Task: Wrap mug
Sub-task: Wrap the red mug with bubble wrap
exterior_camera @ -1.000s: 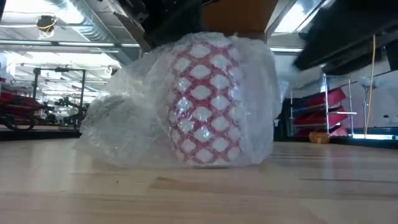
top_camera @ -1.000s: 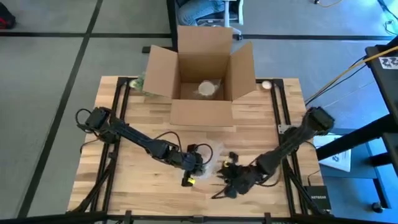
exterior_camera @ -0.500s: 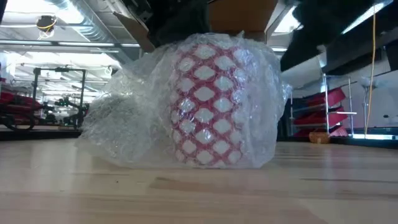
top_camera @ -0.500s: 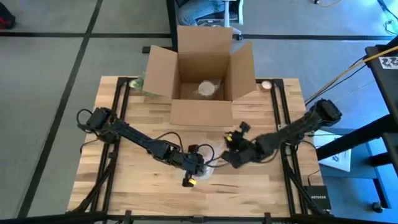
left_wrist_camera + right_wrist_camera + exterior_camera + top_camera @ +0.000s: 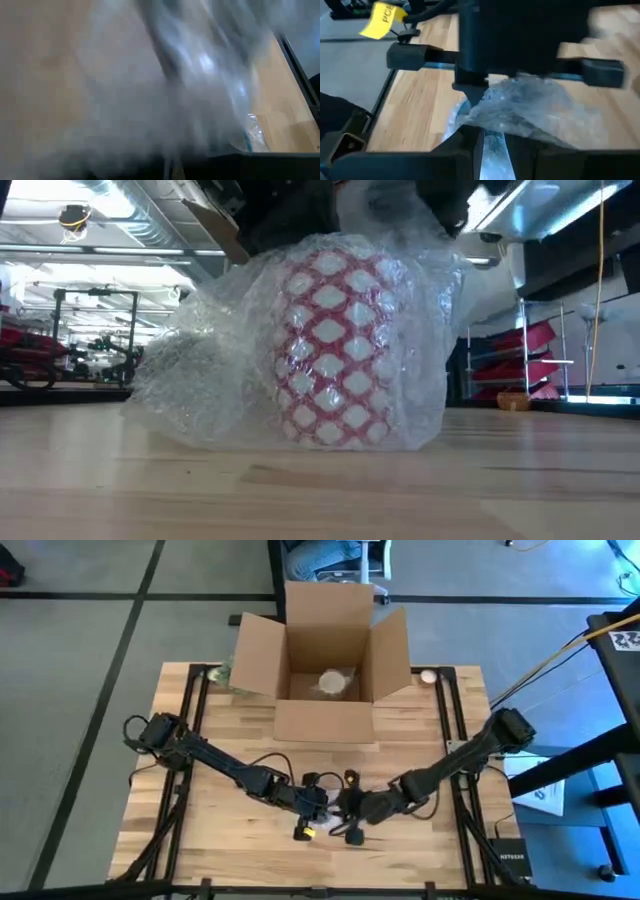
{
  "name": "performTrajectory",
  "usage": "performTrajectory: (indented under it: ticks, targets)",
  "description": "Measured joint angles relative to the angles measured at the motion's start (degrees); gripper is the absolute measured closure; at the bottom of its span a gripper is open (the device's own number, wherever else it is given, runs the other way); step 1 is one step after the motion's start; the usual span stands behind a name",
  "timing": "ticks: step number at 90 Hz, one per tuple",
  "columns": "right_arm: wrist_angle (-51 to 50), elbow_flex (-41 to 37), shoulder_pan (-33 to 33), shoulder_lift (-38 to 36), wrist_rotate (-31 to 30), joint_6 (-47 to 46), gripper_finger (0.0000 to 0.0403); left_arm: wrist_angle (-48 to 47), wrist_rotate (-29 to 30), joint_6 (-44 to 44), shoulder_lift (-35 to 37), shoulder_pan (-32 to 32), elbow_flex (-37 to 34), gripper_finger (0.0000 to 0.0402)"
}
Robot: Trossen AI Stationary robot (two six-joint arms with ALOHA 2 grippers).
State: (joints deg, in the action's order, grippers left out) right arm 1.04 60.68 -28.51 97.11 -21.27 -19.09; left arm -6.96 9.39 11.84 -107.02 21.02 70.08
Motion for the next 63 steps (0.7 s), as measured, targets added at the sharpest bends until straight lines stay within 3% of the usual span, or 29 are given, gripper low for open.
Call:
performTrajectory:
  ticks: [24,63]
  targets:
    - [-21.4,15.2,0.4,10.4,0.3,-0.5,0.0343,-2.5,0.2,0.1,0.8,0.4,0.0,0.0401]
    - [-24.9,16.9,0.8,11.8,1.7,-2.1,0.0343,-8.6,2.5,-2.6,12.0,3.8,0.0,0.0401]
